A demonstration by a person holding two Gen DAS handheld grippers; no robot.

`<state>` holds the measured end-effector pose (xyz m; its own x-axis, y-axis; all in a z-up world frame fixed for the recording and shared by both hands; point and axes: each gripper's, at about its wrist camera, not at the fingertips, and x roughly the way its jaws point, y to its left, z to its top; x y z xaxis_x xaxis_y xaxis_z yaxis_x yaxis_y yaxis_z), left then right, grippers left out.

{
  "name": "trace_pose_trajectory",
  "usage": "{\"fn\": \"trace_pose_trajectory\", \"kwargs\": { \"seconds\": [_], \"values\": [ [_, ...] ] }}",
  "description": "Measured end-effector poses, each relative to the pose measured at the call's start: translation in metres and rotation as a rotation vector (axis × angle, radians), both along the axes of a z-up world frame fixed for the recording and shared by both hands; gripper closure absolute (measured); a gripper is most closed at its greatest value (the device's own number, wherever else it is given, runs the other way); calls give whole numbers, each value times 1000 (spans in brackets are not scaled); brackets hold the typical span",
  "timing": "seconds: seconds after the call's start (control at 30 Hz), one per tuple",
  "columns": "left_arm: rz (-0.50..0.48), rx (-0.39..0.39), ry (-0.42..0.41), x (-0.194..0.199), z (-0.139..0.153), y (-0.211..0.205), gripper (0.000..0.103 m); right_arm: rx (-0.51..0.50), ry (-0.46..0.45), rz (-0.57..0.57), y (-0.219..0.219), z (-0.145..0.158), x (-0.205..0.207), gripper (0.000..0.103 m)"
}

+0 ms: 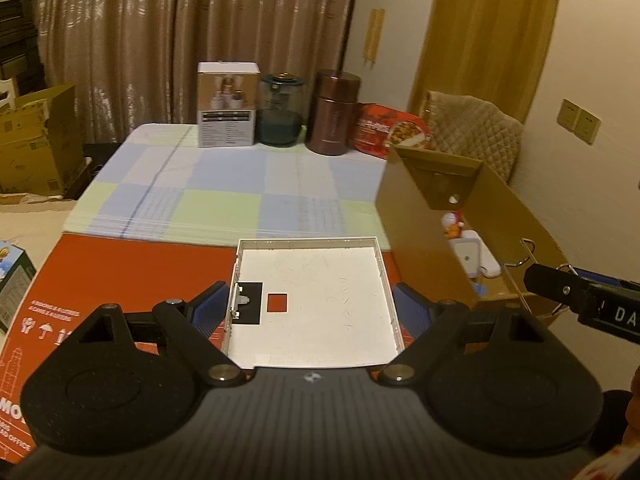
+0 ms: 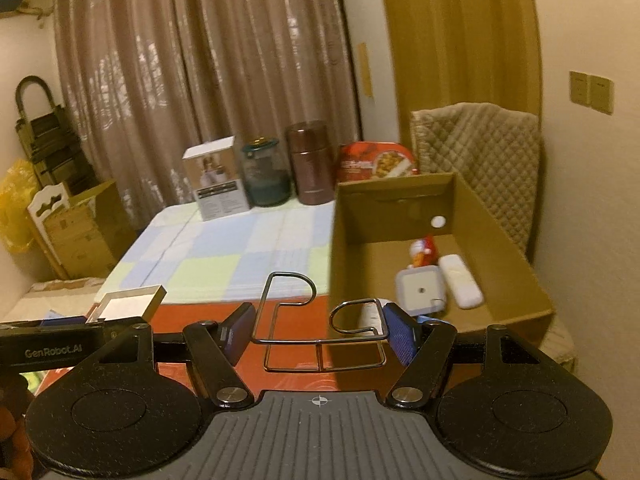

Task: Organize rigid objects
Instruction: 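Carry the white tray and wire rack over the cardboard box with both tools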

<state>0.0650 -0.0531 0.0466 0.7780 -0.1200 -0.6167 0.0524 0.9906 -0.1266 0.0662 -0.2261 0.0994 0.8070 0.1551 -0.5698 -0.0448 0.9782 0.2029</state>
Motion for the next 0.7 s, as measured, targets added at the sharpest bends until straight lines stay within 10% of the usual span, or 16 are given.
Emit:
{"fn": "trace_pose_trajectory", "kwargs": {
  "seconds": [0.7],
  "values": [
    [-221,-47,3,43,13,-114,18,-45,7,-183,-119,14,12,37]
  ]
}}
